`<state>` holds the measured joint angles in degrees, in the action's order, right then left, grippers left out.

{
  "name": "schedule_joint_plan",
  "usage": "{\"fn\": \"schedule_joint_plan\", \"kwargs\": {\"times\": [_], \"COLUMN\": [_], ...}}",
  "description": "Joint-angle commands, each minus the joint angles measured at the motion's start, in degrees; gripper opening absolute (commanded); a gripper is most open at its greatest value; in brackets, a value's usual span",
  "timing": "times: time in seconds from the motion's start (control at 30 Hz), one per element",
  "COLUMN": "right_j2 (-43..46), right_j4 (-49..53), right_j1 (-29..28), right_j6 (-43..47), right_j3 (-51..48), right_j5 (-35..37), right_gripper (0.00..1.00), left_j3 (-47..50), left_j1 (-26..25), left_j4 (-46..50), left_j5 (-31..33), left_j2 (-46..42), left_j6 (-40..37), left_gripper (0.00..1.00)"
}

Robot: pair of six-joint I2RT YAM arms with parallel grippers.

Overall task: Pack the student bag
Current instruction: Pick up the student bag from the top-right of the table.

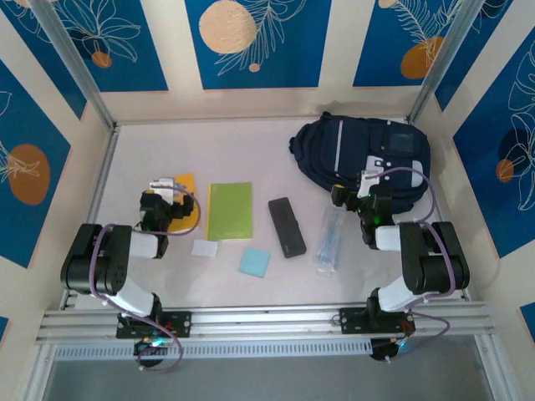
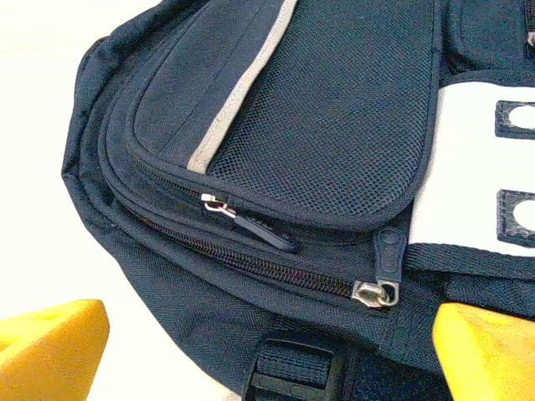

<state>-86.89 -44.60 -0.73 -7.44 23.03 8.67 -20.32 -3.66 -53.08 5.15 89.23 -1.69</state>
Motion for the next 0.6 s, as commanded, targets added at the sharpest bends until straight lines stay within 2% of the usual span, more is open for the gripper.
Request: {"fn": "schedule_joint_plan", "kwargs": {"times": [0.0, 0.57], "right_j2": [-0.3, -0.38], "right_j4": [-2.12, -1.65], "right_j1": [0.14, 0.56], "right_j6": [1.2, 0.96], "right_j3": [0.53, 0.79], "right_j5": [-0.49, -1.37], "right_gripper": [0.99, 0.99], "left_j3": [-1.13, -1.3], "left_j1": [-0.29, -0.29], "left_j4": [-0.53, -0.25], "left_j5": [0.13, 0.17], "left_j2": [0.1, 0.24], "left_j6": [-0.37, -0.33], "left_gripper": [1.0, 1.0]}}
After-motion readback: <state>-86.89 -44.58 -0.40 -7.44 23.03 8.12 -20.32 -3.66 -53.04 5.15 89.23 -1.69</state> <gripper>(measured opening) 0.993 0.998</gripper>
